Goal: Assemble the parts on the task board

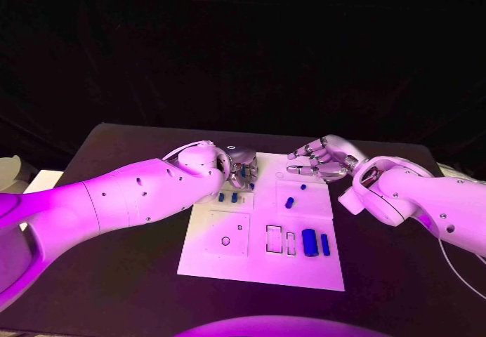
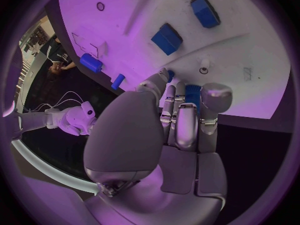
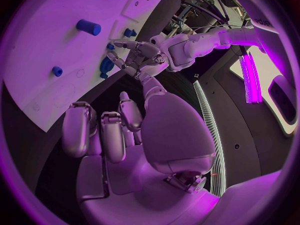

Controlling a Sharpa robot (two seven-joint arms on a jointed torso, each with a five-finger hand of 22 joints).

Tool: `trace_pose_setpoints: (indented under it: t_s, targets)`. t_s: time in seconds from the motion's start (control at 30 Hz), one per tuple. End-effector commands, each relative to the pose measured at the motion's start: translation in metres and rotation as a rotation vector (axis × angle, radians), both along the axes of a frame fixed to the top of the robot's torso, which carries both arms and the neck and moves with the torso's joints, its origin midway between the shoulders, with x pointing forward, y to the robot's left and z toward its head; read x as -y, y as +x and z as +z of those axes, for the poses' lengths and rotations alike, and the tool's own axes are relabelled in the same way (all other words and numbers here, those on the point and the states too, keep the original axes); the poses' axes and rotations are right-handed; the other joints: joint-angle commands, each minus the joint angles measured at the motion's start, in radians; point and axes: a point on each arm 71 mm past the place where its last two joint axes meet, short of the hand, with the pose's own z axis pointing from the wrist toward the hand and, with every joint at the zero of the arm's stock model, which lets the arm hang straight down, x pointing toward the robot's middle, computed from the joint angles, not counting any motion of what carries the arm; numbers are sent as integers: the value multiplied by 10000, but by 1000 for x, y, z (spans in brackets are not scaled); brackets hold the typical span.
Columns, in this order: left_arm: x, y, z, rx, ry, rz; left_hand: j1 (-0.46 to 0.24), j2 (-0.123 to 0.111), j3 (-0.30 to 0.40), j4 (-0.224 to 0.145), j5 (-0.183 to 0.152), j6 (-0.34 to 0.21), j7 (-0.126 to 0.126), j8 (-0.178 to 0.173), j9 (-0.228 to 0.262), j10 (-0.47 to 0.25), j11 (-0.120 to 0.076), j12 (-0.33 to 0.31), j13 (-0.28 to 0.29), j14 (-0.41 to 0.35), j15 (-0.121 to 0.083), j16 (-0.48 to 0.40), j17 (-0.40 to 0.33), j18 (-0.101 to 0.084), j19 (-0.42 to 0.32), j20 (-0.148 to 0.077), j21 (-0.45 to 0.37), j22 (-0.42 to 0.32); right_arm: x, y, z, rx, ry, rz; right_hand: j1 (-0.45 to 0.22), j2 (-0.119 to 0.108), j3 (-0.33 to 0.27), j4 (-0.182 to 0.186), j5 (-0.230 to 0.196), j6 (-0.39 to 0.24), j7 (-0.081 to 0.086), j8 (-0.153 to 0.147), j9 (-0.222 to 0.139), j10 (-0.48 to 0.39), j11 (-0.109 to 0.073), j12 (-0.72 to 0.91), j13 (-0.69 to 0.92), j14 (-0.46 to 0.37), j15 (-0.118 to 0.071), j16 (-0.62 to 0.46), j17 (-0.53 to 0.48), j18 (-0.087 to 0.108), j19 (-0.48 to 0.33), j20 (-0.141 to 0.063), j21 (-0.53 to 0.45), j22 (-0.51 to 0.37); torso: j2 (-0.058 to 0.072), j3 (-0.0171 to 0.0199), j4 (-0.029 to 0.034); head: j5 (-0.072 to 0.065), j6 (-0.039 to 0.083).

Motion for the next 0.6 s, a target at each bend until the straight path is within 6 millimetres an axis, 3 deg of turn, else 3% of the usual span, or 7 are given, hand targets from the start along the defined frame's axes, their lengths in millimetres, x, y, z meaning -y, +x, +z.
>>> trace_pose_setpoints:
  t_s: [0.03,0.6]
  targets:
    - [2,-1,-3,-203,282,-119,13,104,109,-7,-12,86,4,-55,-30,108,-6,-75,-45,401,-51,15,-31,-167,323,-71,102,71,-2,-1,0,61,12,119,-31,97,-37,10,45,47,5,19,7,-67,-22,-33,-8,792,-29,-49,1708,119,-35,1,-58,-11,2,0,-2,-5,-7]
    - [8,-2,-14,-653,642,-198,137,349,726,-243,-7,464,-63,-160,-138,575,-90,-389,-252,392,-119,118,-129,-192,303,-126,335,329,-3,-1,0,16,7,182,-24,108,-36,6,49,51,4,21,8,-59,-22,-9,6,795,-29,-38,1724,118,-31,2,-57,-4,1,4,-1,-28,-31]
